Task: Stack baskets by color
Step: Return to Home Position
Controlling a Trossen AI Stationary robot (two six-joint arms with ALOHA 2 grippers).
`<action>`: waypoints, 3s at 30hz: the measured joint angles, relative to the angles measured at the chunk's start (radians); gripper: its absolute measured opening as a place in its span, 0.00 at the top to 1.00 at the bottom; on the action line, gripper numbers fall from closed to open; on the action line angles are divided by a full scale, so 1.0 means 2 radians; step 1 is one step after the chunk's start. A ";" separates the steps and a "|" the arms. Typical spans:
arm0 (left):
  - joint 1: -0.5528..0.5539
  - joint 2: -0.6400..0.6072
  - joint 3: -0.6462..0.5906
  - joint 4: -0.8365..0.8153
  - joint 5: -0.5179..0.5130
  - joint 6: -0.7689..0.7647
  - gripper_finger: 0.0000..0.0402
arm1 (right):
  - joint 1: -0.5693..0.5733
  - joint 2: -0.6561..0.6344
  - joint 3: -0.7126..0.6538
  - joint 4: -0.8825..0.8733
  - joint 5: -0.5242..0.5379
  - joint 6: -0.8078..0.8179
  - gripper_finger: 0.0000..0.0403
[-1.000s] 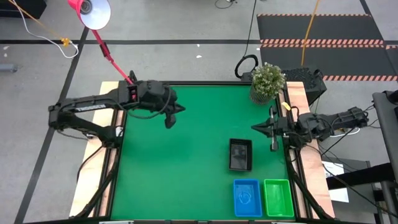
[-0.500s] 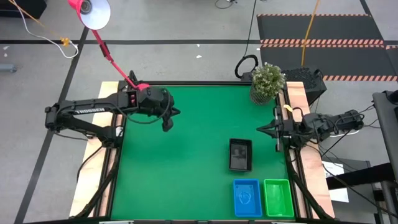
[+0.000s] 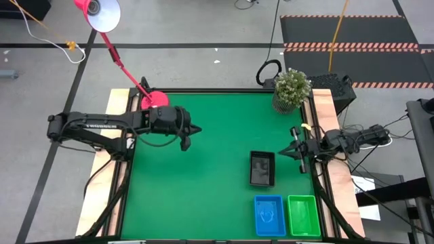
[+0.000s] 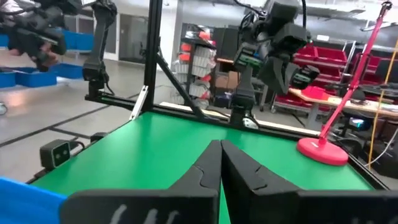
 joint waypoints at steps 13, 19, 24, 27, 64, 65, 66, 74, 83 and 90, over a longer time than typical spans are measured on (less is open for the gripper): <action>-0.026 -0.001 0.000 0.041 -0.032 -0.030 0.99 | -0.008 -0.011 -0.085 0.128 -0.014 0.004 1.00; -0.026 -0.001 0.000 0.045 -0.032 -0.038 0.99 | -0.043 -0.019 -0.085 0.128 -0.029 -0.004 1.00; -0.026 -0.001 0.000 0.045 -0.029 -0.039 0.99 | -0.092 -0.018 -0.085 0.127 -0.052 -0.003 1.00; -0.026 -0.010 0.001 0.046 -0.030 -0.037 1.00 | -0.122 -0.019 -0.085 0.127 -0.059 -0.003 1.00; -0.027 -0.062 -0.057 0.020 0.015 0.068 1.00 | -0.143 -0.017 -0.086 0.034 -0.064 -0.035 1.00; -0.029 -0.069 -0.074 0.043 0.015 0.059 1.00 | -0.143 -0.017 -0.086 0.034 -0.064 -0.035 1.00; -0.032 -0.078 -0.093 0.059 0.015 0.049 1.00 | -0.143 -0.017 -0.086 0.034 -0.064 -0.035 1.00; -0.079 -0.173 -0.196 0.096 -0.047 0.029 1.00 | -0.143 -0.014 -0.086 0.034 -0.064 -0.035 1.00; -0.146 -0.270 -0.309 0.139 -0.066 0.028 1.00 | -0.143 -0.014 -0.086 0.034 -0.064 -0.035 1.00; -0.170 -0.379 -0.364 0.145 -0.067 0.042 1.00 | -0.143 -0.014 -0.086 0.034 -0.064 -0.035 1.00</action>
